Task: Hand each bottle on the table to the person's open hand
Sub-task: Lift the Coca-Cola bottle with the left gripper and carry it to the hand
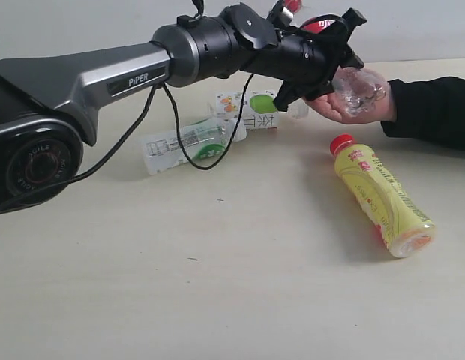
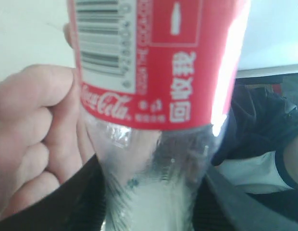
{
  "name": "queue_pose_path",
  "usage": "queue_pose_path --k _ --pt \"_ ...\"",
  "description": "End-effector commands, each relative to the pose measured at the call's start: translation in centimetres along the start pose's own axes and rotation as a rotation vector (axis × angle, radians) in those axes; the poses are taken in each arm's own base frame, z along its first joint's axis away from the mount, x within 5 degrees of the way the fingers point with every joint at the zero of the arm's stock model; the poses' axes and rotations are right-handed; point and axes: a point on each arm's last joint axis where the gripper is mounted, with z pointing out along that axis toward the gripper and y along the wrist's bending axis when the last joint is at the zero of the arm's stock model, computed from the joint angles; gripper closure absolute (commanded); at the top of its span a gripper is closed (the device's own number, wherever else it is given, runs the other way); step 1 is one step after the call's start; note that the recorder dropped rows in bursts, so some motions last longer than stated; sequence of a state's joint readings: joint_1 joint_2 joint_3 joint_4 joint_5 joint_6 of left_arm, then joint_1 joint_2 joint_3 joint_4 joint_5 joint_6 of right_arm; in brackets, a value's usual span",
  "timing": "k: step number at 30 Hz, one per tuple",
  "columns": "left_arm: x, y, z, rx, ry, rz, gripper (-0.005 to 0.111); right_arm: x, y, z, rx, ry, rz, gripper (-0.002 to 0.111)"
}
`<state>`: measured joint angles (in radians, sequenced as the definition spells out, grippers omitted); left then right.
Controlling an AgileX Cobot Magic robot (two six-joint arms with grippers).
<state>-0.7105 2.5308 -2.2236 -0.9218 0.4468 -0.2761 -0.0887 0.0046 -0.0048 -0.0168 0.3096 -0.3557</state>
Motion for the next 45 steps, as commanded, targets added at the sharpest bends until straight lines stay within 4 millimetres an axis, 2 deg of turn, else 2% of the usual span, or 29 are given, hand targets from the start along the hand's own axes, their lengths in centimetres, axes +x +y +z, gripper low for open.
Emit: queue_pose_path --k 1,6,17,19,22,25,33,39,45 --pt "-0.08 1.09 0.67 -0.012 -0.008 -0.008 0.086 0.04 -0.04 0.01 0.012 -0.009 -0.014 0.108" --pt "0.17 1.99 1.26 -0.019 0.004 -0.035 0.086 0.04 -0.04 0.01 0.012 -0.009 -0.014 0.108" --pt "0.20 1.78 1.26 0.003 0.009 -0.088 0.085 0.04 -0.04 0.01 0.012 -0.009 -0.014 0.108" --pt "0.21 1.80 1.26 0.001 0.010 -0.085 0.075 0.04 -0.04 0.01 0.012 -0.009 -0.014 0.108" --pt "0.21 1.80 1.26 0.001 0.010 -0.081 0.052 0.04 -0.04 0.01 0.012 -0.009 -0.014 0.108" --pt "0.21 1.81 1.26 0.000 0.010 -0.077 0.037 0.04 -0.04 0.01 0.012 -0.009 -0.014 0.108" --pt "0.23 1.83 1.26 -0.002 0.011 -0.071 0.021 0.04 -0.04 0.01 0.012 -0.009 -0.014 0.108" --pt "0.50 1.88 1.25 -0.008 0.041 -0.055 0.020 0.04 -0.04 0.01 0.012 -0.009 -0.014 0.108" --pt "0.63 1.01 0.65 -0.004 0.070 -0.031 0.020 0.12 -0.01 0.01 0.008 0.001 -0.014 0.108"
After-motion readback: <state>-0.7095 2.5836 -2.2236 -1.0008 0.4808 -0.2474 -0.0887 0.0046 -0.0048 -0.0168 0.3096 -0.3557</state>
